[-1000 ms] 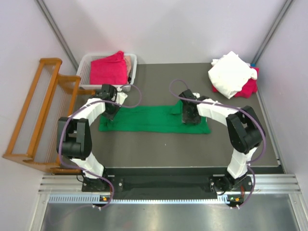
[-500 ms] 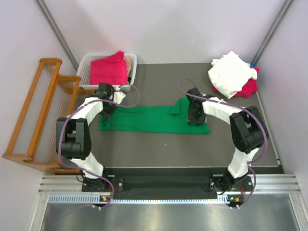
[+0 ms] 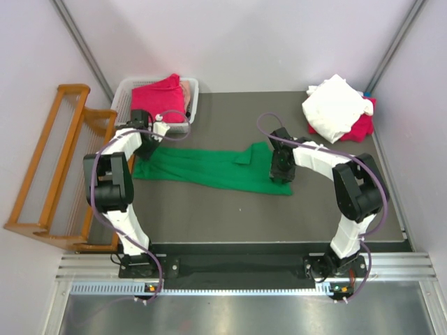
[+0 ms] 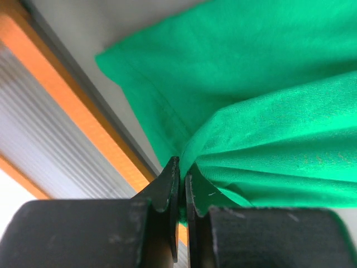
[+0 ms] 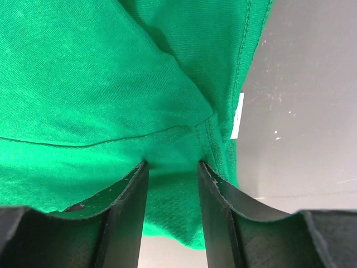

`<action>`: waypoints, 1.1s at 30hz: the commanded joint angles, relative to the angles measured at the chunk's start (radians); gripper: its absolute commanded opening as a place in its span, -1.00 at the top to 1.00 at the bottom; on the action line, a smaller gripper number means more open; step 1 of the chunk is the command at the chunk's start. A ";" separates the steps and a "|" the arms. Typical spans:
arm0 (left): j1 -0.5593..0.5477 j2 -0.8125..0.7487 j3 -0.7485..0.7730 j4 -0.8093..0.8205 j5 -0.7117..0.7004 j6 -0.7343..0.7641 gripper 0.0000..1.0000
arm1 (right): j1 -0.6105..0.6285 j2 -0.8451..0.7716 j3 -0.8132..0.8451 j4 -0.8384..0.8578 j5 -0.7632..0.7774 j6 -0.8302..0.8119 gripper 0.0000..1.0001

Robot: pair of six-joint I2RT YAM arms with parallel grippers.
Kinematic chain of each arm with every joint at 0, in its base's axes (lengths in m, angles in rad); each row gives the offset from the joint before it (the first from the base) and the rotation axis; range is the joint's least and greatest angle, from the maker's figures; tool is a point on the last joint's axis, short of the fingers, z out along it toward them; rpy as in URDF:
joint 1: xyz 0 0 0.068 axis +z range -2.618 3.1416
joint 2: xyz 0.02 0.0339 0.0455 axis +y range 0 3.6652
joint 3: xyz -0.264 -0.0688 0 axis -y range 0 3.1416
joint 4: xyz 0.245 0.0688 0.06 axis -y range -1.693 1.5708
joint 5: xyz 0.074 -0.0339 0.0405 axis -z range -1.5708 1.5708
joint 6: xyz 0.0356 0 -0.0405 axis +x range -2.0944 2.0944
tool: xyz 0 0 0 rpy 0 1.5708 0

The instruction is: Fold and stack the t-shirts

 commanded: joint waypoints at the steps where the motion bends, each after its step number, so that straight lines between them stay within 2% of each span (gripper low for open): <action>1: -0.015 -0.050 0.045 -0.020 0.003 0.004 0.95 | 0.008 -0.009 0.012 -0.002 0.048 -0.010 0.19; 4: -0.021 -0.075 0.005 -0.025 0.003 0.001 0.93 | 0.023 -0.016 0.063 -0.031 0.066 -0.024 0.18; 8: -0.021 -0.110 -0.039 -0.033 0.010 0.007 0.83 | 0.023 0.030 0.049 -0.022 -0.038 -0.047 0.16; 10: -0.019 -0.129 -0.056 -0.029 0.001 0.015 0.66 | 0.025 0.078 0.017 -0.022 -0.067 -0.053 0.16; 11: -0.021 -0.130 -0.059 -0.033 -0.002 0.024 0.35 | 0.025 0.083 0.000 -0.009 -0.076 -0.050 0.17; 12: -0.021 -0.135 -0.061 -0.031 -0.011 0.029 -0.83 | 0.023 0.078 -0.038 0.000 -0.078 -0.043 0.18; 13: -0.018 -0.136 -0.062 -0.026 -0.020 0.030 -0.98 | 0.022 0.054 -0.060 0.027 -0.074 -0.021 0.18; 18: 0.019 -0.121 -0.064 0.022 -0.069 0.057 -0.98 | 0.016 -0.046 -0.108 0.003 0.043 0.011 0.17; 22: 0.103 -0.069 0.049 -0.065 0.016 0.011 -0.98 | -0.024 -0.146 -0.103 -0.032 0.149 -0.006 0.16; 24: 0.119 -0.070 0.075 -0.092 0.055 -0.022 -0.98 | -0.059 -0.170 -0.094 -0.045 0.167 -0.016 0.16; 29: 0.140 -0.139 0.065 -0.054 0.044 -0.025 -0.98 | -0.133 -0.227 -0.077 -0.069 0.207 -0.076 0.16; 33: 0.140 -0.168 0.082 -0.105 0.079 -0.023 -0.98 | -0.239 -0.292 -0.086 -0.051 0.177 -0.072 0.17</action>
